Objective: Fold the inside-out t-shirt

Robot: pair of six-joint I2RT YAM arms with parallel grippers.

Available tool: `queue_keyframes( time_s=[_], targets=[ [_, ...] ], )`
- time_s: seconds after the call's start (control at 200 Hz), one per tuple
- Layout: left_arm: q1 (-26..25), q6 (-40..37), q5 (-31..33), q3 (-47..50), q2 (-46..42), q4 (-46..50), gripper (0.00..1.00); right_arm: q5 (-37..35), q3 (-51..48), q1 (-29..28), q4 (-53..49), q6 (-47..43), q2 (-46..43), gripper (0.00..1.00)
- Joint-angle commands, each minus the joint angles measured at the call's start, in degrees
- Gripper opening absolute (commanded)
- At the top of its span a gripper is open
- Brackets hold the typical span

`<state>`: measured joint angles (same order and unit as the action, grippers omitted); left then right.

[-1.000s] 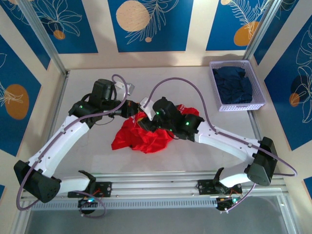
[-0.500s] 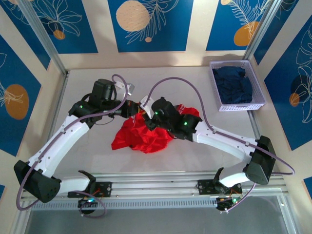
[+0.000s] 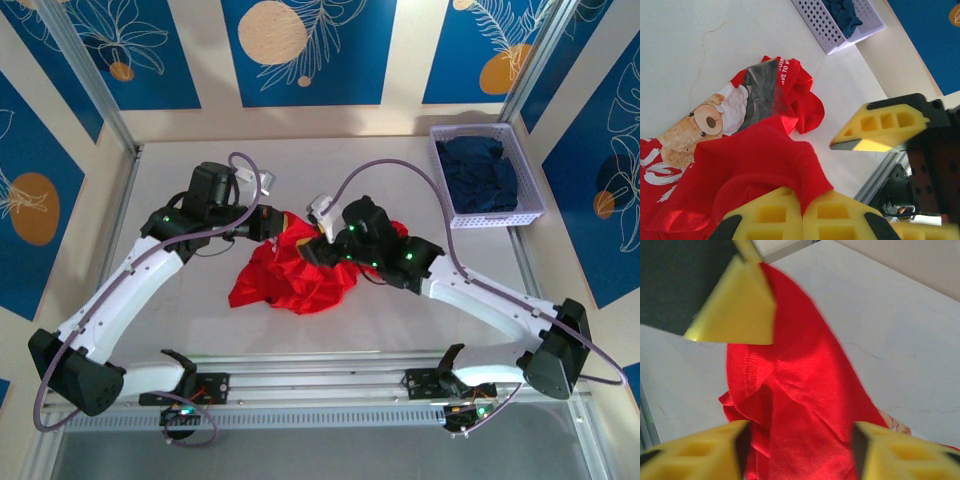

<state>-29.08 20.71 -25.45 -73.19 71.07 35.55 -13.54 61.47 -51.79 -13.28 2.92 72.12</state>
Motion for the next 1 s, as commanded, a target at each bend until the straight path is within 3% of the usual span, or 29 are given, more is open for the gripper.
queue_keyframes(
  time_s=[0.0,0.195,0.455,0.655,0.805,0.995],
  targets=[
    [0.7,0.5,-1.0,-1.2,-0.3,-0.7,0.00,-5.7,1.8,-1.9,2.7,-1.9,2.4,0.68],
    [0.7,0.6,-1.4,-1.3,-0.2,-0.7,0.00,-9.5,2.4,-2.6,6.4,-1.6,6.2,0.68],
    [0.8,0.8,-1.6,-1.1,-0.4,-0.9,0.00,-5.8,3.1,-1.5,9.3,-1.1,8.3,0.58],
    [0.7,0.7,-1.2,-0.9,-0.3,-1.0,0.00,-0.3,1.7,1.3,11.5,1.0,7.2,0.32],
    [0.8,0.8,-0.5,-0.9,-0.4,-1.1,0.00,8.3,-1.7,5.4,13.6,4.2,4.4,0.02],
    [0.8,0.0,1.7,-1.3,-0.5,-0.2,0.00,16.7,-4.9,10.1,12.3,5.8,0.0,0.00]
  ],
)
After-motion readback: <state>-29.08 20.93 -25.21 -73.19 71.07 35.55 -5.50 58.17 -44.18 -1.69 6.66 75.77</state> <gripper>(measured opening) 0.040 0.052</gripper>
